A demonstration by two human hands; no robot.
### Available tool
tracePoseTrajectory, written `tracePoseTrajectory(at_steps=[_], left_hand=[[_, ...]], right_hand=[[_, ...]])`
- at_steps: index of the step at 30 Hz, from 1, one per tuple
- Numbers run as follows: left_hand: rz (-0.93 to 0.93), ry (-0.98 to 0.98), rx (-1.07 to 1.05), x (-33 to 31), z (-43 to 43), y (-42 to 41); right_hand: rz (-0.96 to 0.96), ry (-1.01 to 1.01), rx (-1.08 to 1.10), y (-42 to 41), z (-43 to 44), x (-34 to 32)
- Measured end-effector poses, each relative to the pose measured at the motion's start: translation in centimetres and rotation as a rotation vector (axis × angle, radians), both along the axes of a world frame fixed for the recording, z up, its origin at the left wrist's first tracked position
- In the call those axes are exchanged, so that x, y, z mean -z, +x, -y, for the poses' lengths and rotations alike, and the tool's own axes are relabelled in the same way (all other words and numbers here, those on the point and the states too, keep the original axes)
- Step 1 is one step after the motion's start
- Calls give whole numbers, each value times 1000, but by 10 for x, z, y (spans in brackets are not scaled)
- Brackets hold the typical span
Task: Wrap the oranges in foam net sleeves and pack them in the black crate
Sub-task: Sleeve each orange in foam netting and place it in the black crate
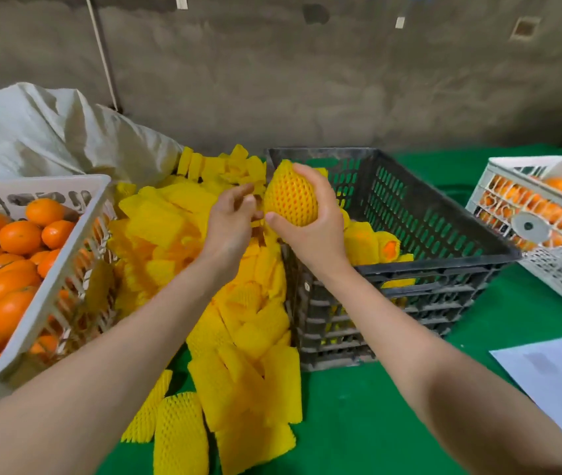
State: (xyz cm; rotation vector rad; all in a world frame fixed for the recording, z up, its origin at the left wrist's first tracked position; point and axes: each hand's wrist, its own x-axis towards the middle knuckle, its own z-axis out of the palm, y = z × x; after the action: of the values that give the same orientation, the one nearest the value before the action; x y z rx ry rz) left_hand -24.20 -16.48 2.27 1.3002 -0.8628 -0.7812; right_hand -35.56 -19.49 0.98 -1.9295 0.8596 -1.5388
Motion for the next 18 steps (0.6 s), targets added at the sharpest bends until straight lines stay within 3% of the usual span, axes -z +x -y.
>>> tracePoseTrajectory(at_steps=[3,6,9,12,15,18], left_hand=[[354,-109,-97,11,17,-23],[754,-175,16,9,41,-45],[1048,-29,193,12,66,-60],[1331,149,269,28,75,-65],[1421,175,287,35,79,-63],[1414,190,282,35,80,-63]], right_hand=[[-40,66,93,-32,27,-7],[-179,155,186,-58,60,-13],[-439,260,253,-74,97,-17],[-841,285,234,-75,136,-11],[-1290,254,182,-62,165,-1],[-1521,254,134,-51,185,14]])
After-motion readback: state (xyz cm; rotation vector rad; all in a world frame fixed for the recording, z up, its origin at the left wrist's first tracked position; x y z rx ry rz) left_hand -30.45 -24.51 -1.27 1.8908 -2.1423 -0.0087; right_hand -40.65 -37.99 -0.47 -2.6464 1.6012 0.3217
